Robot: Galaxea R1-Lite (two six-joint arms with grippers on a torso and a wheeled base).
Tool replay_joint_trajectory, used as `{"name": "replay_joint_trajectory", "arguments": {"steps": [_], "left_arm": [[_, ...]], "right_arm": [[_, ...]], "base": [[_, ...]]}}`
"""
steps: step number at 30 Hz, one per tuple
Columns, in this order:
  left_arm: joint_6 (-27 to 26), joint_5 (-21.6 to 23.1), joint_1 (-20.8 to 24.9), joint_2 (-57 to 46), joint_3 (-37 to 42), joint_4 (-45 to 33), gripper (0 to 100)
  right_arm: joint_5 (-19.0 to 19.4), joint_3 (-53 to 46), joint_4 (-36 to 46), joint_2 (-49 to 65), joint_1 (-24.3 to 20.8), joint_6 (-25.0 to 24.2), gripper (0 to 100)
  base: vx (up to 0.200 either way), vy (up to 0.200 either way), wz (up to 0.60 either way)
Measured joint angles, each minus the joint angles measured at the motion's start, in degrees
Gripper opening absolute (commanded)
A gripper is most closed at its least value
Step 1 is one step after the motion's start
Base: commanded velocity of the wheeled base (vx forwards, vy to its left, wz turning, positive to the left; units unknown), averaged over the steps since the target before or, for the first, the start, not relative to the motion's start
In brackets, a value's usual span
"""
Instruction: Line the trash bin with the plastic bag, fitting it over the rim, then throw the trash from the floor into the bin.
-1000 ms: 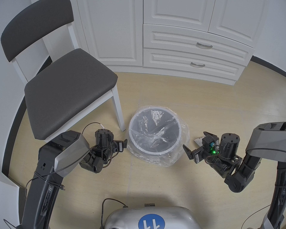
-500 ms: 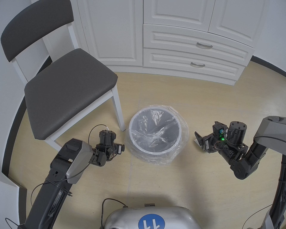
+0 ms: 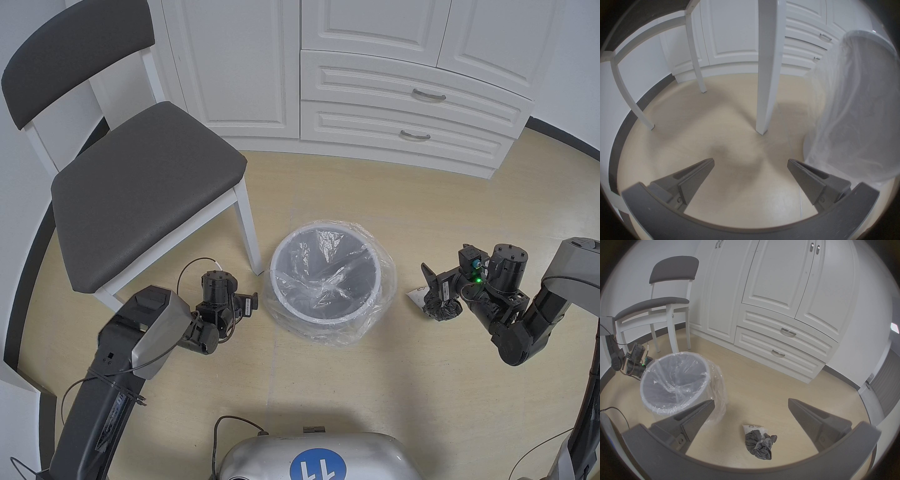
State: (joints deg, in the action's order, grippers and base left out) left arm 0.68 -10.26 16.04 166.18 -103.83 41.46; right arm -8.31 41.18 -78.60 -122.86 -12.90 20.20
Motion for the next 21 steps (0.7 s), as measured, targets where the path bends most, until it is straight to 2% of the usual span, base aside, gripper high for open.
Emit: {"name": "replay_joint_trajectory", "arguments": {"steps": [6,12,15,21], "left_arm": [[0.0,0.88,0.9,-8.85,16.12,1.69,100],[-0.02,2.22,2.63,-19.08,33.11,6.63,100],[-0.09,2.85,4.02,-24.2,41.75,10.26,100],[-0.9,3.67,7.61,-33.79,58.9,19.21,100]], "right_arm": [[0.06,0.0,0.88,1.19,1.18,-0.04,100],[0.96,0.44,3.85,2.71,2.79,-0.85,100],[2.08,1.54,7.19,3.27,4.11,-2.26,100],[4.57,8.16,21.59,3.49,6.68,-10.13,100]], "base": [[0.0,0.0,0.0],[0.0,0.0,0.0],[0.0,0.0,0.0],[0.0,0.0,0.0]]}}
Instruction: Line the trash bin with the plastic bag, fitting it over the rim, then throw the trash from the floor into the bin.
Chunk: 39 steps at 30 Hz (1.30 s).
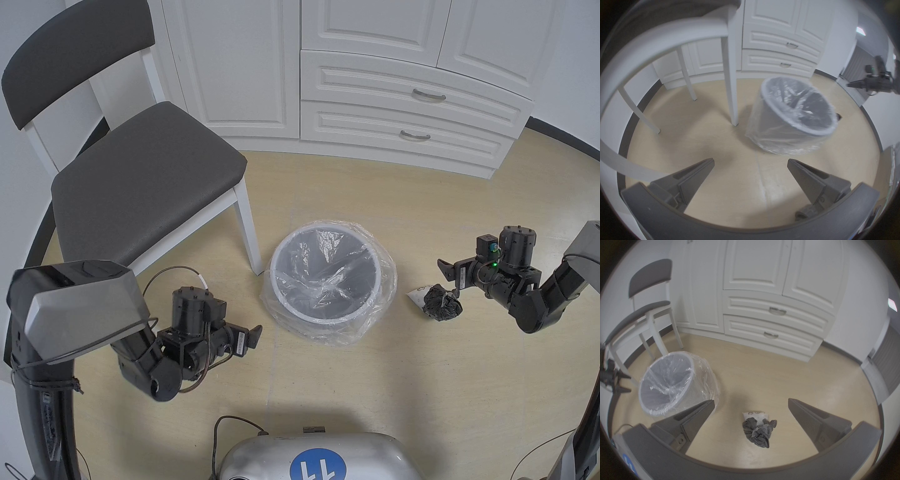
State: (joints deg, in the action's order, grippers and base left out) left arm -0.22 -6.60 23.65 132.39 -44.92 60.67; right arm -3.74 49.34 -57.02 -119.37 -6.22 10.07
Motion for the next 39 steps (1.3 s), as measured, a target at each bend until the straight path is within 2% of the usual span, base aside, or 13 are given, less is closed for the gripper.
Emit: {"name": "replay_joint_trajectory", "arguments": {"steps": [4,7,11,14,18,20,23,27,39], "left_arm": [[-1.94,-0.21,2.54,-5.24,10.19,9.83,100],[-4.6,-0.46,3.77,-8.66,15.69,15.56,100],[-7.79,-0.77,4.43,-12.71,22.08,17.52,100],[-12.29,-1.15,3.69,-15.6,26.82,18.07,100],[-14.56,-4.78,0.68,-18.31,29.46,19.11,100],[-14.86,-6.34,-1.16,-19.47,30.4,19.8,100],[-15.08,-7.34,-3.97,-21.39,32.2,21.87,100],[-15.15,-7.57,-5.92,-23.6,34.45,26.23,100],[-14.6,-7.69,-6.51,-26.51,38.78,27.21,100]], "right_arm": [[0.66,6.29,7.49,-1.66,0.6,-4.5,100],[0.6,10.51,10.17,-4.8,0.41,-6.41,100],[0.35,15.19,12.02,-10.57,-0.37,-8.02,100],[0.44,18.25,12.81,-14.51,-1.0,-9.83,100],[1.67,20.57,13.17,-17.54,-2.38,-13.52,100],[3.45,21.5,13.31,-18.59,-2.79,-15.29,100],[6.5,23.24,13.03,-20.16,-3.29,-19.59,100],[7.92,25.94,12.63,-22.28,-3.93,-23.37,100],[7.33,36.22,12.59,-32.45,-5.46,-25.33,100]], "base": [[0.0,0.0,0.0],[0.0,0.0,0.0],[0.0,0.0,0.0],[0.0,0.0,0.0],[0.0,0.0,0.0],[0.0,0.0,0.0],[0.0,0.0,0.0],[0.0,0.0,0.0],[0.0,0.0,0.0]]}}
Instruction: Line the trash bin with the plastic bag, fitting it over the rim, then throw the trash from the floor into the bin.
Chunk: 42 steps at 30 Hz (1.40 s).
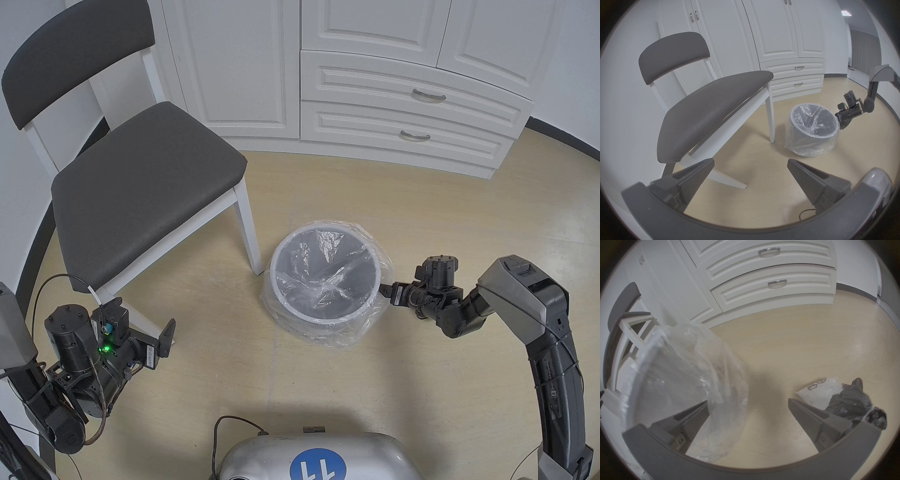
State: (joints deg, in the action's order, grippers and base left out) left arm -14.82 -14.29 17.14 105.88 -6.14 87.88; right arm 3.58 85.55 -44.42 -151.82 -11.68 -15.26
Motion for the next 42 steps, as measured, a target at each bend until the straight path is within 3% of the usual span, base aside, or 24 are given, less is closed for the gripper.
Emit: {"name": "replay_joint_trajectory", "arguments": {"steps": [5,13,18,27,33,42], "left_arm": [[0.07,0.0,0.39,-0.8,0.28,0.0,100],[0.02,0.15,0.59,-1.5,0.0,-0.02,100],[0.02,0.11,0.61,-1.72,-0.63,0.0,100],[1.26,-0.1,1.33,-3.25,0.3,0.0,100],[3.61,-0.13,4.13,-4.85,3.51,-0.4,100],[5.5,0.23,6.45,-2.24,3.34,-0.38,100]], "right_arm": [[-1.23,4.66,2.04,-4.93,-0.11,0.02,100],[-1.69,9.18,14.35,-8.19,-0.15,-0.23,100],[-1.6,9.02,12.41,-8.07,-0.35,-0.35,100],[-0.66,-1.54,6.41,-1.13,-0.99,0.93,100],[-0.74,-13.03,2.3,6.51,-0.69,8.48,100],[-1.48,-35.26,-14.07,21.97,-0.52,20.83,100]], "base": [[0.0,0.0,0.0],[0.0,0.0,0.0],[0.0,0.0,0.0],[0.0,0.0,0.0],[0.0,0.0,0.0],[0.0,0.0,0.0]]}}
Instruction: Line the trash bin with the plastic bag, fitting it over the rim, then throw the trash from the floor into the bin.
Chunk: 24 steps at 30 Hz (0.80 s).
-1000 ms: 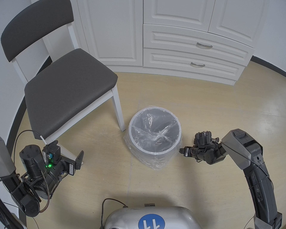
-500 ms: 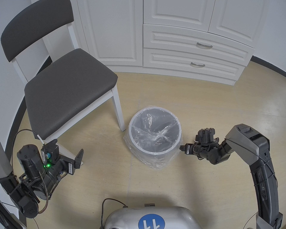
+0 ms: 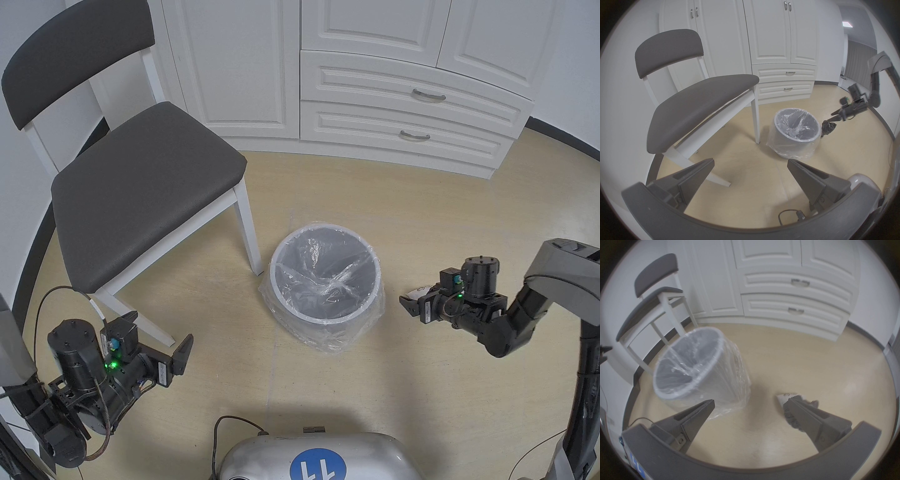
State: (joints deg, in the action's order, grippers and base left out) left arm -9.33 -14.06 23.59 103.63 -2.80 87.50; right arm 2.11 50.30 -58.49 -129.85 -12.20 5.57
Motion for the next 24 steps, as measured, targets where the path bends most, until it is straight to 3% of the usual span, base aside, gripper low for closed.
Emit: {"name": "replay_joint_trajectory", "arguments": {"steps": [3,7,10,16,24], "left_arm": [[0.27,0.16,0.16,2.49,-2.95,0.05,100],[0.62,1.3,-0.05,5.35,-7.39,0.13,100],[2.18,3.02,-0.24,6.81,-9.9,0.16,100],[7.78,5.58,-0.44,5.9,-10.06,0.2,100],[8.4,7.83,-1.27,2.95,-9.57,0.2,100]], "right_arm": [[-3.04,-6.51,-2.86,5.77,-0.91,2.8,100],[-12.56,-11.17,-4.93,11.22,-2.18,5.07,100],[-17.04,-12.18,-6.16,13.59,-3.06,6.03,100],[-18.03,-15.36,-6.9,16.3,-3.86,5.35,100],[-20.0,-11.17,-5.85,14.97,-0.3,4.25,100]], "base": [[0.0,0.0,0.0],[0.0,0.0,0.0],[0.0,0.0,0.0],[0.0,0.0,0.0],[0.0,0.0,0.0]]}}
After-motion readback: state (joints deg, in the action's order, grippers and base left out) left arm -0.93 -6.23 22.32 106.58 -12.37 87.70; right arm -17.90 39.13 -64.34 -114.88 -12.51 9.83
